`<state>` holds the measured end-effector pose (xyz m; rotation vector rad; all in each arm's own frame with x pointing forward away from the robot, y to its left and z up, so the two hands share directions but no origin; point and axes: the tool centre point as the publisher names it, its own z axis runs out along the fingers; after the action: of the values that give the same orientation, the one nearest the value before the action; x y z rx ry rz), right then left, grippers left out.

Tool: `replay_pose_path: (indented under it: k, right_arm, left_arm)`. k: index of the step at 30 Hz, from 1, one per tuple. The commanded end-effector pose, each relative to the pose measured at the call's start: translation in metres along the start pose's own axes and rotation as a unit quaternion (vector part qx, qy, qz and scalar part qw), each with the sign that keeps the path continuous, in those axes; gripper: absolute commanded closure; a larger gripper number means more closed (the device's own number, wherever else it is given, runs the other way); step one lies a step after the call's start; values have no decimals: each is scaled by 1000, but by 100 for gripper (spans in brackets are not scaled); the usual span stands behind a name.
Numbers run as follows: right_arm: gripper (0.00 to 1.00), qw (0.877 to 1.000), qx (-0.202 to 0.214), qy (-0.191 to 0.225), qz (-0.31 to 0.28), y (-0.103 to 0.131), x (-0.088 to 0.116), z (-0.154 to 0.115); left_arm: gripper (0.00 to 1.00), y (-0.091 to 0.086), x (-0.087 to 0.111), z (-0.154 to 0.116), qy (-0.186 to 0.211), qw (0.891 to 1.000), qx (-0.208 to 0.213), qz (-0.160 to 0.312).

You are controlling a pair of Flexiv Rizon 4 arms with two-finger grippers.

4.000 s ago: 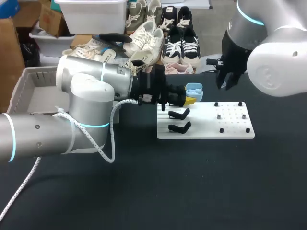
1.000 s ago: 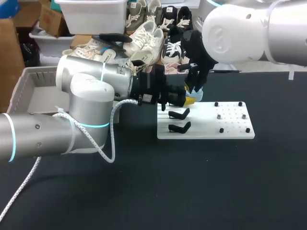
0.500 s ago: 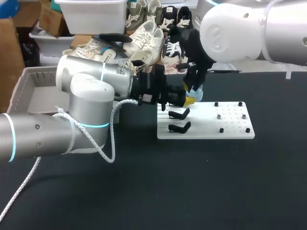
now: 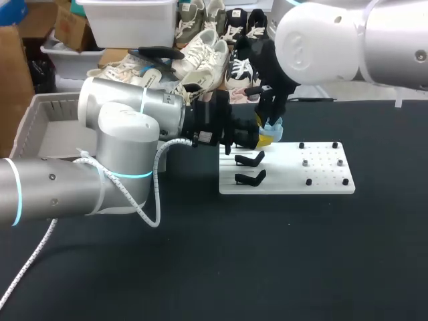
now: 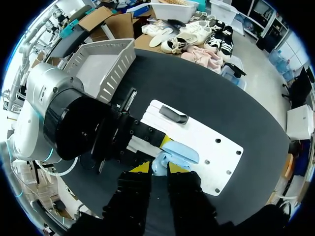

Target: Pick up each earbud case from the left stands, insert the matching earbuds, close the lid, and place the case in the box.

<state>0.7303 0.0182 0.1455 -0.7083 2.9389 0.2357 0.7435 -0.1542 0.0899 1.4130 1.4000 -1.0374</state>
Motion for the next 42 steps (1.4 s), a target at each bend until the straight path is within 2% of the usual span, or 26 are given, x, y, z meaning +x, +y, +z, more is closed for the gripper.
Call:
replay_pose_path:
  k: [1, 42]
  right_arm:
    - [100, 1000, 2, 2, 2, 0, 0, 0]
    - [100, 1000, 4, 3, 17, -5, 6, -1]
  left_arm:
    - [100, -1, 0, 0, -1, 1000, -2, 0]
    - [100, -1, 0, 0, -1, 1000, -2, 0]
